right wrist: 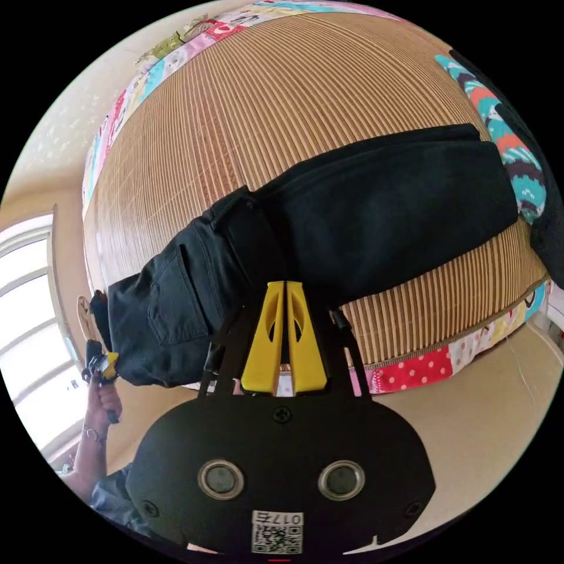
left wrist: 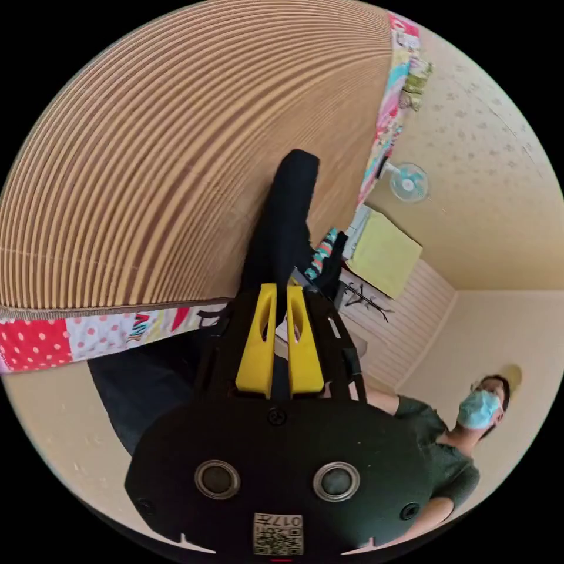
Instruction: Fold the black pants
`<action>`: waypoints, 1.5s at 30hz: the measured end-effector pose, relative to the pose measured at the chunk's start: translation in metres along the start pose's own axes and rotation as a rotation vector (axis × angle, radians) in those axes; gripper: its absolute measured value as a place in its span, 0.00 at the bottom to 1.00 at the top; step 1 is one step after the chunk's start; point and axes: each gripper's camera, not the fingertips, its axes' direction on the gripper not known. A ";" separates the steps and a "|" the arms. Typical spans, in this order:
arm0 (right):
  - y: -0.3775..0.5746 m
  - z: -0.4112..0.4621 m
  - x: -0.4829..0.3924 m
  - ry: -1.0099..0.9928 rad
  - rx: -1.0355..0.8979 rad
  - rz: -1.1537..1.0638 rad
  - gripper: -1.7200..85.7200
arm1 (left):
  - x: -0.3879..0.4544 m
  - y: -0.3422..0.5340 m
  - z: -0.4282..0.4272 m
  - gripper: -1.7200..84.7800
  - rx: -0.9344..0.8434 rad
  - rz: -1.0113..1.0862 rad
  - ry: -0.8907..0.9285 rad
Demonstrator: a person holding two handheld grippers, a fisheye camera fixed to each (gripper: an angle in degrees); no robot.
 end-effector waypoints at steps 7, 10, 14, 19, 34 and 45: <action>-0.008 0.049 -0.039 -0.423 -0.207 -0.080 0.02 | 0.195 0.057 -0.033 0.04 -0.024 0.457 -0.107; -0.018 0.068 -0.049 -0.722 -0.340 -0.164 0.02 | 0.244 0.056 -0.011 0.04 -0.015 0.530 -0.196; -0.033 0.062 -0.004 -0.850 -0.371 -0.062 0.02 | 0.255 0.020 0.091 0.07 -0.178 0.545 -0.395; -0.043 0.033 0.119 -0.755 -0.344 0.240 0.02 | 0.216 -0.007 0.139 0.12 -0.227 0.506 -0.394; -0.056 0.005 0.257 -1.226 -0.292 0.410 0.13 | -0.003 -0.047 -0.019 0.22 0.087 -0.083 -0.356; -0.097 0.058 0.231 -1.416 -0.256 0.323 0.40 | 0.004 -0.007 0.033 0.08 -0.188 -0.305 0.179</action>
